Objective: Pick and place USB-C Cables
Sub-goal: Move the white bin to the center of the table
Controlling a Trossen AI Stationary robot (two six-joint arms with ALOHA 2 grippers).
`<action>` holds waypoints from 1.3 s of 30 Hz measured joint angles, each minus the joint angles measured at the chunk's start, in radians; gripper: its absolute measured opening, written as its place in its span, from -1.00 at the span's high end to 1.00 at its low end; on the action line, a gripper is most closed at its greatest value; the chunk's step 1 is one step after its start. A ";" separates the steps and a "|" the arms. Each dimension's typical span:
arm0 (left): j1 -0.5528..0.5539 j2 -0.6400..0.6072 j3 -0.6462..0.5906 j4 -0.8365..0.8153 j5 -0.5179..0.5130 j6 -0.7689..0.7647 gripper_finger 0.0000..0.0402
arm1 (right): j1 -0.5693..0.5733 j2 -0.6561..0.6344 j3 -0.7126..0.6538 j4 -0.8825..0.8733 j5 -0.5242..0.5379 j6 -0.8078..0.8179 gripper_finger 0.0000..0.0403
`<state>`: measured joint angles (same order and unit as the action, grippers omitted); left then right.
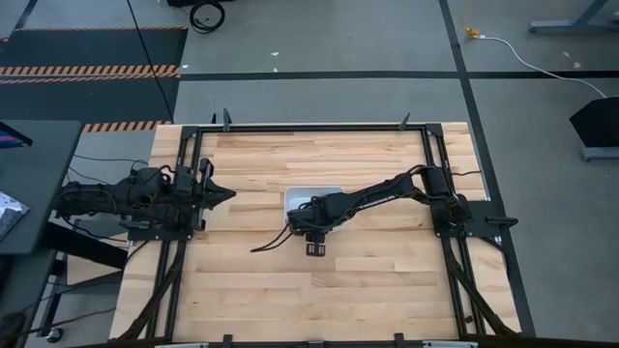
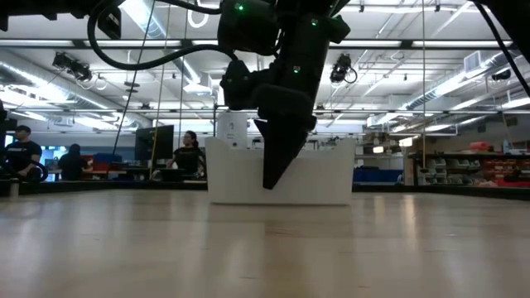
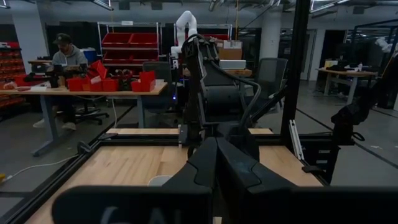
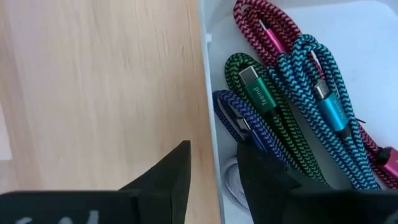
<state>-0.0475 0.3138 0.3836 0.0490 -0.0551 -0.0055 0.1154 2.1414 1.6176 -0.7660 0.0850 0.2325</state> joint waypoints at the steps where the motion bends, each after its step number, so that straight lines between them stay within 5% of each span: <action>1: 0.000 0.000 0.000 0.000 0.000 0.000 0.92 | 0.000 0.000 0.000 0.001 0.000 0.005 0.32; 39: 0.000 0.000 0.000 -0.001 0.000 0.000 0.92 | -0.004 -0.002 0.001 0.021 0.022 0.291 0.33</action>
<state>-0.0475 0.3138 0.3836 0.0479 -0.0551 -0.0054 0.1116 2.1395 1.6188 -0.7448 0.1072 0.5238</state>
